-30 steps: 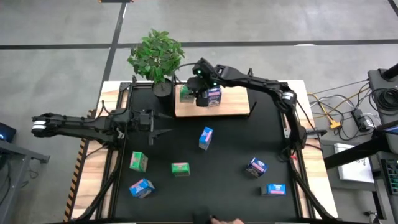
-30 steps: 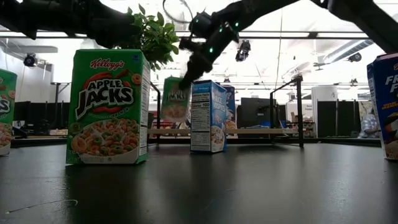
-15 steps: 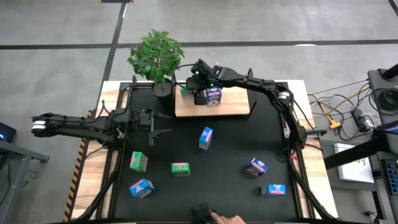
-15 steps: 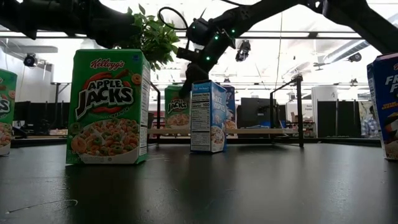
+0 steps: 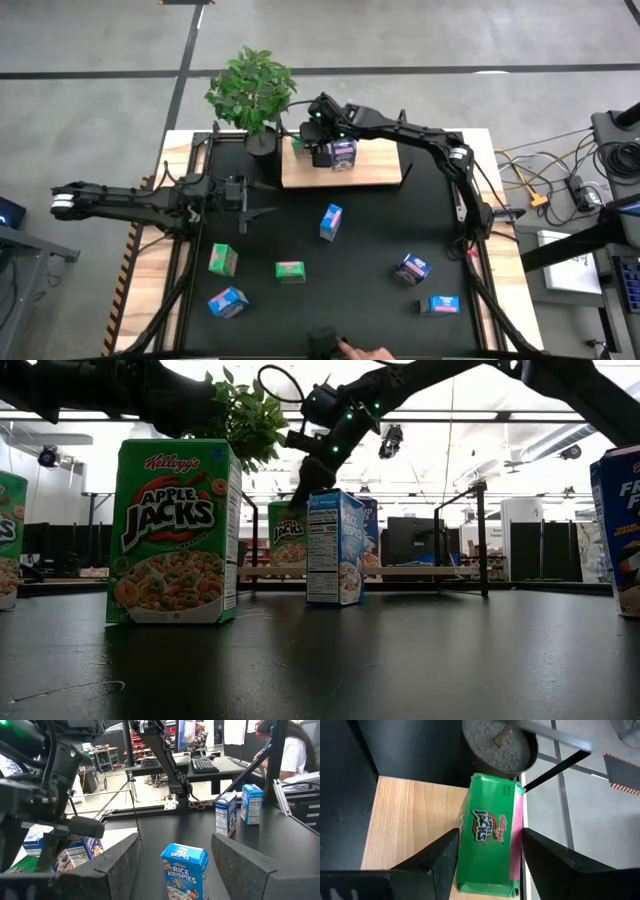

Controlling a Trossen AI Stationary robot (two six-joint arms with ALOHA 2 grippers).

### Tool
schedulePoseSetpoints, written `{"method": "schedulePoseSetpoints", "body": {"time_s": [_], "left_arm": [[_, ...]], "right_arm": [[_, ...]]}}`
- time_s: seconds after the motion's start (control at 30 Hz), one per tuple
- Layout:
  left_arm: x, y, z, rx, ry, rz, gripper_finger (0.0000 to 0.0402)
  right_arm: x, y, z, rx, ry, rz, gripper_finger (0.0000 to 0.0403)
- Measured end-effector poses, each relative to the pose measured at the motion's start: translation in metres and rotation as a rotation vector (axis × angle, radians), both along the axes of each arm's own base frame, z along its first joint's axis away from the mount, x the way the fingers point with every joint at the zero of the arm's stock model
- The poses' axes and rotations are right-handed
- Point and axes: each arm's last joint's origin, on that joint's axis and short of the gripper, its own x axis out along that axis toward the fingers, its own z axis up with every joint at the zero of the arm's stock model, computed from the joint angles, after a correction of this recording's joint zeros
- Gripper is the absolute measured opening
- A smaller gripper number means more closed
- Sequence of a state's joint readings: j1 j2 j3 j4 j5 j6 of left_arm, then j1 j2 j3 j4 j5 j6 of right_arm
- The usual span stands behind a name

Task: Stack cereal on shelf
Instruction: Put the top green cereal box on the shelf

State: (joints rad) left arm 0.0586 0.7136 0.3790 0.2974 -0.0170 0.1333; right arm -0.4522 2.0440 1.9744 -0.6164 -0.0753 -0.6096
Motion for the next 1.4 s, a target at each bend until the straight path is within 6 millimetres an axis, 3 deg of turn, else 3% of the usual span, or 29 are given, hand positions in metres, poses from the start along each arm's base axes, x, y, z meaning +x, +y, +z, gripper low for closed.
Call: {"method": "schedulePoseSetpoints", "body": {"time_s": [0.9, 1.03, 1.23, 1.4], "left_arm": [[0.0, 0.0, 0.0, 0.004, -0.001, 0.0, 0.0231], [0.0, 0.0, 0.0, 0.006, -0.001, 0.0, 0.0231], [0.0, 0.0, 0.0, 0.008, -0.002, 0.0, 0.0231], [0.0, 0.0, 0.0, 0.009, -0.002, 0.0, 0.0231]], "right_arm": [[-0.003, 0.001, 0.018, -0.002, -0.039, -0.053, 0.0202], [-0.005, -0.001, 0.022, -0.034, -0.042, -0.124, 0.0158], [-0.008, -0.007, 0.018, -0.022, -0.039, -0.161, 0.0028], [-0.008, -0.006, 0.008, -0.007, -0.019, -0.154, 0.0014]]}}
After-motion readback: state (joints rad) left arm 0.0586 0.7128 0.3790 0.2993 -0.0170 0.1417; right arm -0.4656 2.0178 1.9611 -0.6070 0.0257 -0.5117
